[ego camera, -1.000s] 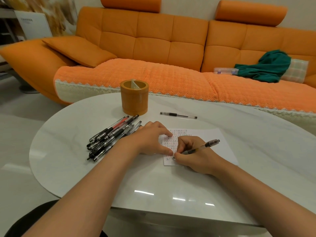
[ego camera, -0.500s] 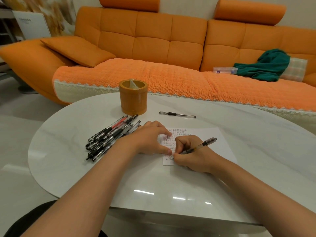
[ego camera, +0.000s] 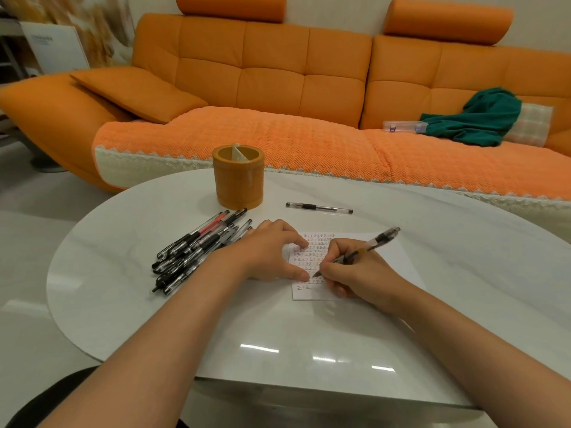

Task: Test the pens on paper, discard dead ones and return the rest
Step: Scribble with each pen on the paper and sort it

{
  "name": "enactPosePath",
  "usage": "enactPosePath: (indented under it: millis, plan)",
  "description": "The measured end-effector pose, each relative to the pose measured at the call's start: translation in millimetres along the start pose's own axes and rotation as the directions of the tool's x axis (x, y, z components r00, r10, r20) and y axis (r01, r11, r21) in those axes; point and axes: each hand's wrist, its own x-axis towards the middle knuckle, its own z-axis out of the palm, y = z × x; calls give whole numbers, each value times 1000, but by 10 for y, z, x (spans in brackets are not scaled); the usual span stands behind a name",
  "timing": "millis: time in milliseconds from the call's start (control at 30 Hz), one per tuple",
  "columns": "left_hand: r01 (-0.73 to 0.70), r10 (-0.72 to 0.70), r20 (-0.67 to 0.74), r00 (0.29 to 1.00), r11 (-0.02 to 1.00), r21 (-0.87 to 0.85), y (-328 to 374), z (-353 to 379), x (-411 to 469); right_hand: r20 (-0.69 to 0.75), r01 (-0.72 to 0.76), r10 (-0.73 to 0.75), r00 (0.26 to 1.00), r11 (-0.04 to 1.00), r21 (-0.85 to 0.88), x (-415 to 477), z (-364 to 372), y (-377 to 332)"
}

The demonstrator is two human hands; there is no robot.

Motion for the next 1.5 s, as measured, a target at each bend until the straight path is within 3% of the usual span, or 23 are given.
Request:
enactPosePath:
  millis: [167,367,733,1500]
  plan:
    - [-9,9,2,1000,1000,5,-19,6,3,1,0,0,1000,999,47,17,7,-1]
    - [-14,14,1,1000,1000,2,-11,5,-12,41,104,-98,994,977,-184,19,36,41]
    - [-5,6,-48,999,1000,23,38,24,-20,66,174,-162,985,937,-303,22,56,109]
    - [13,-13,-32,999,1000,16,66,12,-40,79,170,-154,985,953,-253,5,48,105]
